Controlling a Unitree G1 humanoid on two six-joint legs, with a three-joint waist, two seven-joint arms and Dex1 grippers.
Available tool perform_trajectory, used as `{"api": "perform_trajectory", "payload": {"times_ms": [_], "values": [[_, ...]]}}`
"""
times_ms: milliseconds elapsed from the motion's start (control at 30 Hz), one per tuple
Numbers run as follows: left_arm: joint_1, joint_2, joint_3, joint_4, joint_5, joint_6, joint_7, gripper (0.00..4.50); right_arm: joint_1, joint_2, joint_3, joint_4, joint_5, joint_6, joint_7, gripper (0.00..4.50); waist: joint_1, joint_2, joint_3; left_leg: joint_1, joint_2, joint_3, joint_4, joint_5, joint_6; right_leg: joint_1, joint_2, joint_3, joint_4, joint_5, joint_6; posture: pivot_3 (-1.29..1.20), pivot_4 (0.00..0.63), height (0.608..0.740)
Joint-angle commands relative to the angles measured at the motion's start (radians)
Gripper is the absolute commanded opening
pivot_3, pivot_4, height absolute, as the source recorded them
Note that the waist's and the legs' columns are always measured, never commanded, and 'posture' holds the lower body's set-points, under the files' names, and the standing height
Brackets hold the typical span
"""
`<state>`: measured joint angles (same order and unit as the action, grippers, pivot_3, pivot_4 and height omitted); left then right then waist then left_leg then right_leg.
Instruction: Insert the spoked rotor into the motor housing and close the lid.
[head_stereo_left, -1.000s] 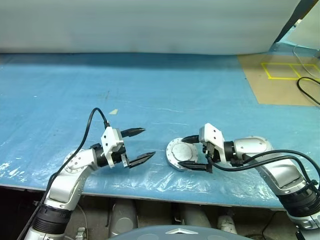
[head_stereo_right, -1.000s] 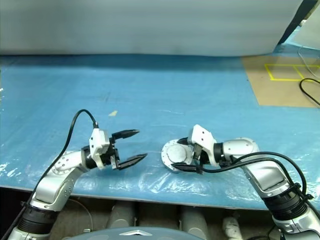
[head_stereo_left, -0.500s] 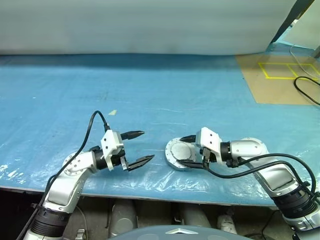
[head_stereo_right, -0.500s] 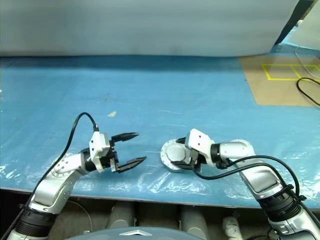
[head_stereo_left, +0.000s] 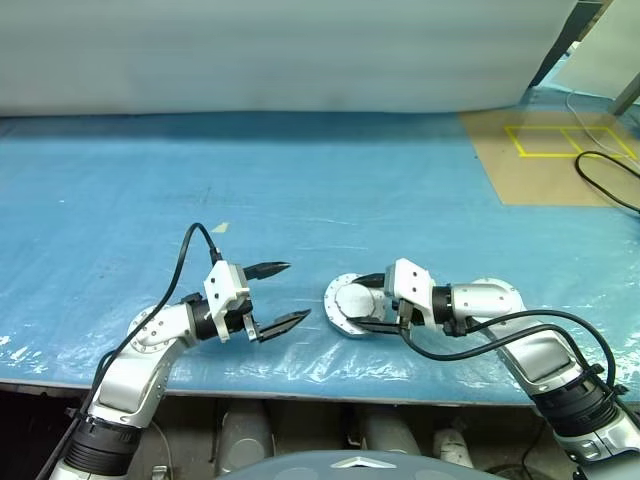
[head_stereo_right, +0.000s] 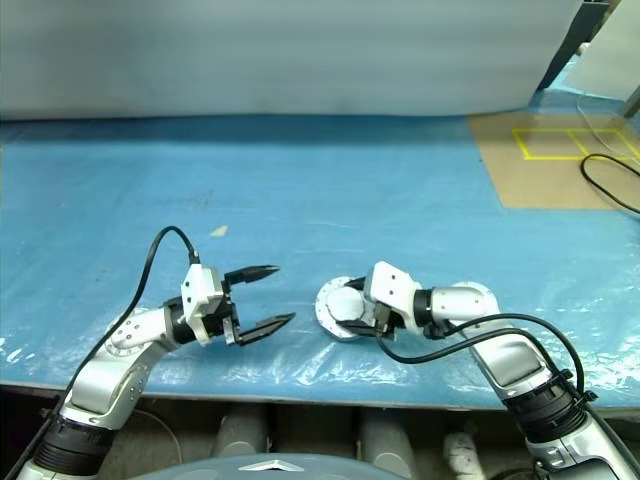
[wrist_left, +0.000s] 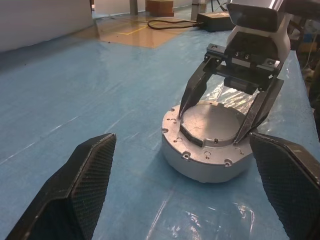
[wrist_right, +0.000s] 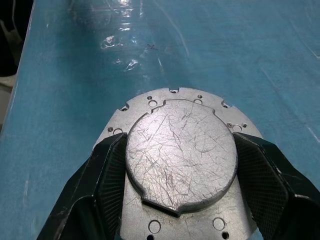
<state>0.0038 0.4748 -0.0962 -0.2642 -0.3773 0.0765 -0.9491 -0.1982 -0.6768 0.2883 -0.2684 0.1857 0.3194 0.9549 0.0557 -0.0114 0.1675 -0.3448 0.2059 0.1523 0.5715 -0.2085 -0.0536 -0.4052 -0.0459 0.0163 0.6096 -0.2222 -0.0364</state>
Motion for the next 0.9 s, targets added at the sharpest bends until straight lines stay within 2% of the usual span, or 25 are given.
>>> {"api": "perform_trajectory", "payload": {"times_ms": [33, 433, 567, 700, 800, 900], "values": [[-0.009, -0.005, -0.006, -0.023, 0.001, -0.015, 0.007, 4.5, -0.022, 0.023, -0.01, 0.062, -0.038, 0.05, -0.057, 2.95, -0.006, 0.0, 0.0, 0.0, 0.0, 0.0, 0.0, 0.0, 0.0, 0.0, 0.0, 0.0, 0.0, -0.002, 0.003, 0.0, 0.15, 0.74], [-0.047, -0.037, -0.036, 0.026, 0.027, -0.03, 0.012, 4.5, -0.061, 0.059, -0.005, 0.098, -0.049, 0.055, -0.099, 2.95, -0.009, 0.0, -0.001, -0.001, 0.0, 0.0, 0.0, 0.0, 0.0, 0.0, 0.0, 0.0, -0.001, 0.001, -0.002, 0.0, 0.15, 0.74], [-0.068, -0.048, -0.051, 0.062, 0.029, -0.014, 0.0, 4.5, -0.057, 0.057, -0.008, 0.076, -0.009, 0.088, -0.069, 2.95, -0.01, 0.0, -0.001, -0.001, 0.0, 0.0, 0.0, 0.0, 0.0, 0.0, 0.0, 0.0, -0.001, 0.001, -0.002, 0.0, 0.15, 0.74], [-0.13, -0.032, -0.089, 0.135, 0.037, 0.043, -0.04, 4.5, -0.059, 0.054, -0.005, 0.073, -0.007, 0.094, -0.052, 2.95, -0.009, 0.0, -0.001, -0.001, 0.0, 0.0, 0.0, 0.0, 0.0, 0.0, 0.0, 0.0, -0.001, 0.001, -0.002, 0.0, 0.15, 0.74], [-0.2, -0.063, -0.093, 0.229, 0.038, 0.041, -0.05, 4.5, -0.069, 0.06, -0.006, 0.086, -0.014, 0.093, -0.053, 2.95, -0.009, 0.001, -0.001, 0.0, -0.001, 0.0, -0.001, 0.0, 0.0, -0.001, 0.0, 0.0, -0.001, 0.001, -0.002, 0.0, 0.15, 0.74], [-0.245, -0.085, -0.088, 0.286, 0.017, 0.038, -0.086, 3.87, -0.079, 0.064, -0.007, 0.094, -0.018, 0.092, -0.057, 2.95, -0.011, 0.001, -0.001, -0.001, -0.001, 0.0, -0.001, 0.001, -0.002, -0.001, 0.0, 0.0, -0.002, 0.002, -0.002, 0.0, 0.15, 0.74]]}}
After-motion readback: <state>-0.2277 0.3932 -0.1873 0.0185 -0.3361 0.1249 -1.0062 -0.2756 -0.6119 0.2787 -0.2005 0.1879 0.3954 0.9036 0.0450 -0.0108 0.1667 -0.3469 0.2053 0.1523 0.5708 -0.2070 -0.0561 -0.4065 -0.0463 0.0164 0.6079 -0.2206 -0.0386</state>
